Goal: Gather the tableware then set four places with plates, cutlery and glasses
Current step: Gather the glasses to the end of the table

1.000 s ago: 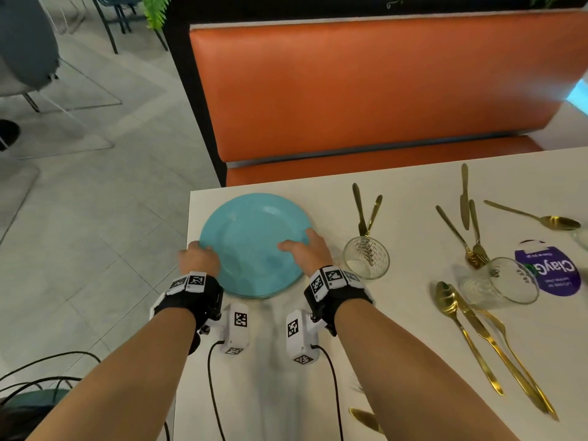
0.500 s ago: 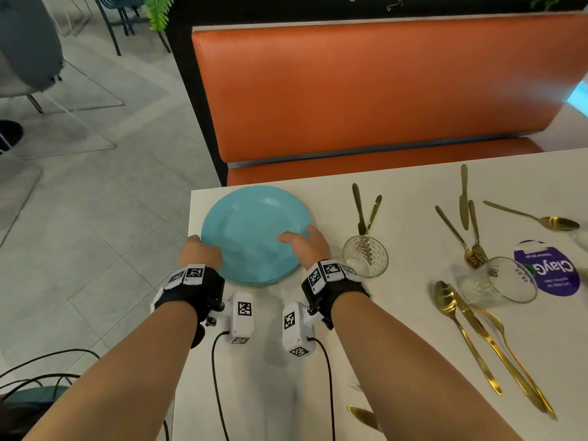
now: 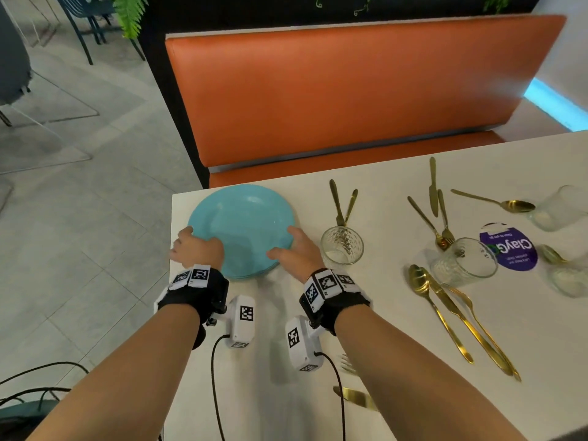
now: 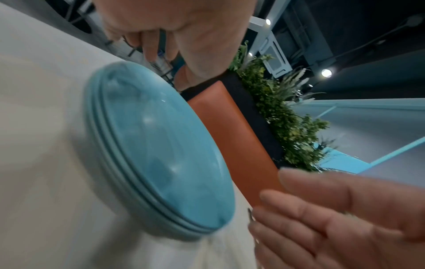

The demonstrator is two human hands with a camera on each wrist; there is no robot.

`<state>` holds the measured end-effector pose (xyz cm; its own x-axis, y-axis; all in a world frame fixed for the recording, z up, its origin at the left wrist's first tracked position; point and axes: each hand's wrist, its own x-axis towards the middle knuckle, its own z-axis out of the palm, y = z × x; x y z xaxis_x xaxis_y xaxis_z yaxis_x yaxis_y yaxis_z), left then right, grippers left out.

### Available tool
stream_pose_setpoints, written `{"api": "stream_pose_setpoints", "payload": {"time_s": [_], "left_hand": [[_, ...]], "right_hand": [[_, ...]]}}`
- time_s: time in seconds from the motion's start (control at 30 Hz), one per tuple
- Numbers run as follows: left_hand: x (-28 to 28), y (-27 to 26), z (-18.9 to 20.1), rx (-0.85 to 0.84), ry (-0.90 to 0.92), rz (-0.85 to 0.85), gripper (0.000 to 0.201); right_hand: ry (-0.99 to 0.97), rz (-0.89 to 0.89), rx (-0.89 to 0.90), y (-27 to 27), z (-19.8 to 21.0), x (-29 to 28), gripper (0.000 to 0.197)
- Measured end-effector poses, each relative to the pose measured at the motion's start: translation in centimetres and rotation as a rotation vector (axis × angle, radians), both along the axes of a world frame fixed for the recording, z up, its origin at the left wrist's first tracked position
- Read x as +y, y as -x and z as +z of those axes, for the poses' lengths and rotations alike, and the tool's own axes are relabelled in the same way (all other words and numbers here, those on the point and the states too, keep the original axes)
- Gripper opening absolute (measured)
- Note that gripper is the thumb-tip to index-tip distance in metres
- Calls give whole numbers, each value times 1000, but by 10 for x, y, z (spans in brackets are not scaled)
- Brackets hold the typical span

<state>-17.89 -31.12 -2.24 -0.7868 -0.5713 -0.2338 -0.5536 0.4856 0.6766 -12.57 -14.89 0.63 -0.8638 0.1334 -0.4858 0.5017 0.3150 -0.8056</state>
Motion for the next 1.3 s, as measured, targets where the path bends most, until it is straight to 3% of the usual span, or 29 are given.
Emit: {"api": "stream_pose_setpoints", "payload": {"time_s": [0.13, 0.3, 0.5, 0.6, 0.73, 0.9, 1.1, 1.3], "left_hand": [[30, -8, 14, 135, 40, -128, 52], [76, -36, 30, 281, -106, -320, 47], [116, -72, 7, 45, -225, -496, 61], [132, -84, -6, -100, -280, -598, 80], [151, -89, -16, -117, -322, -607, 100], [165, -88, -22, -69, -364, -473, 108], [171, -83, -30, 13, -346, -471, 106], [175, -75, -29, 97, -275, -495, 81]], "right_hand": [[-43, 63, 65, -23, 17, 14, 56], [64, -71, 112, -65, 36, 53, 26], [-44, -428, -18, -110, 29, 138, 8], [-232, -693, -114, -129, 10, 184, 25], [-263, -872, -153, -138, -5, 227, 64], [-330, -792, -201, -120, -24, 251, 90], [-404, -689, -101, -105, -45, 257, 95], [-374, -690, -42, -97, -53, 262, 105]]}}
